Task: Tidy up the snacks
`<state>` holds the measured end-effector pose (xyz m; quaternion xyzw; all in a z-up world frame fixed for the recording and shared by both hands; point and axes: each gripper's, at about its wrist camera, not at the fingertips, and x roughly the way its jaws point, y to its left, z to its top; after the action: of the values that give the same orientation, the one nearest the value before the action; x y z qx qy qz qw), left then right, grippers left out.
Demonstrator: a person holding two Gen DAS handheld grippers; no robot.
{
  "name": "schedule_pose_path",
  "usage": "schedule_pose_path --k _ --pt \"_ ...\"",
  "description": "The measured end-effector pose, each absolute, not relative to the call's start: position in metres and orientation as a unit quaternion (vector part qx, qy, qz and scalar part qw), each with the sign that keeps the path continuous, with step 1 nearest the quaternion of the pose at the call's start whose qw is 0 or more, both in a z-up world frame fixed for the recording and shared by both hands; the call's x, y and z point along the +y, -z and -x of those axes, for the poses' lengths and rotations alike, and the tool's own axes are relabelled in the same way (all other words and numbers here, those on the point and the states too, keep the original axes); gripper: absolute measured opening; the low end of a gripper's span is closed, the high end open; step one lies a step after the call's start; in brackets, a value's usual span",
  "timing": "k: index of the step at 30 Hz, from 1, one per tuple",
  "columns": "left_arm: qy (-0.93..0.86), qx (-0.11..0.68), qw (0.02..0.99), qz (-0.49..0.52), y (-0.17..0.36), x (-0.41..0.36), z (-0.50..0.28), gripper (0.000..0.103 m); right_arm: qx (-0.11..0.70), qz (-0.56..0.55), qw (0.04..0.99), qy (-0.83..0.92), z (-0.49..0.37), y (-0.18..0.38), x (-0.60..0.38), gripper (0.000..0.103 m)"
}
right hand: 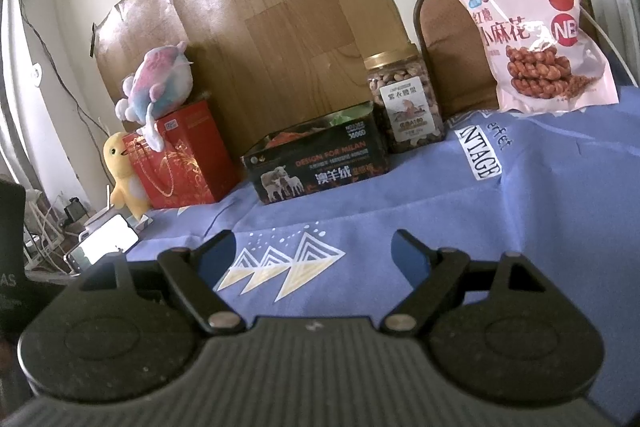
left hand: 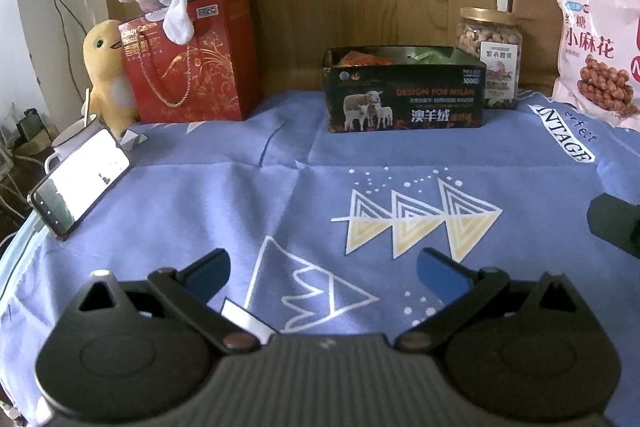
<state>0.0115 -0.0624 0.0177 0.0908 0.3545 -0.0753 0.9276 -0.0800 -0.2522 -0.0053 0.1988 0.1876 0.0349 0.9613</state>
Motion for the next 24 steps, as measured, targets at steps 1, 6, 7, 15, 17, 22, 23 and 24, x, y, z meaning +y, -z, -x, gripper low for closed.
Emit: schedule_pose_path --k 1,6,7,15,17,22,23,24 --pt "0.075 0.354 0.928 -0.090 -0.0182 -0.0623 -0.0108 0.103 0.188 -0.199 0.961 -0.035 0.0802 0.0055 -0.2522 0.087" --pt "0.077 0.354 0.928 -0.088 -0.0192 -0.0609 -0.0104 0.103 0.188 -0.199 0.961 -0.035 0.0797 0.0058 -0.2524 0.087" --pt "0.077 0.354 0.928 -0.088 -0.0196 -0.0607 -0.0103 0.103 0.188 -0.199 0.961 -0.035 0.0797 0.0060 -0.2525 0.087" --pt "0.084 0.360 0.926 -0.083 -0.0193 -0.0617 -0.0115 0.103 0.190 -0.199 0.961 -0.035 0.0788 0.0061 -0.2517 0.087" --pt "0.085 0.361 0.925 -0.083 -0.0187 -0.0623 -0.0123 0.103 0.191 -0.200 0.960 -0.035 0.0786 0.0065 -0.2520 0.087" --pt "0.096 0.344 0.930 -0.084 -0.0198 -0.0645 -0.0078 0.103 0.192 -0.201 0.960 -0.032 0.0789 0.0092 -0.2535 0.087" --pt "0.097 0.339 0.932 -0.085 -0.0210 -0.0653 -0.0067 0.103 0.192 -0.201 0.960 -0.032 0.0790 0.0099 -0.2534 0.087" --pt "0.098 0.335 0.933 -0.085 -0.0216 -0.0660 -0.0064 0.103 0.192 -0.201 0.960 -0.032 0.0786 0.0103 -0.2536 0.087"
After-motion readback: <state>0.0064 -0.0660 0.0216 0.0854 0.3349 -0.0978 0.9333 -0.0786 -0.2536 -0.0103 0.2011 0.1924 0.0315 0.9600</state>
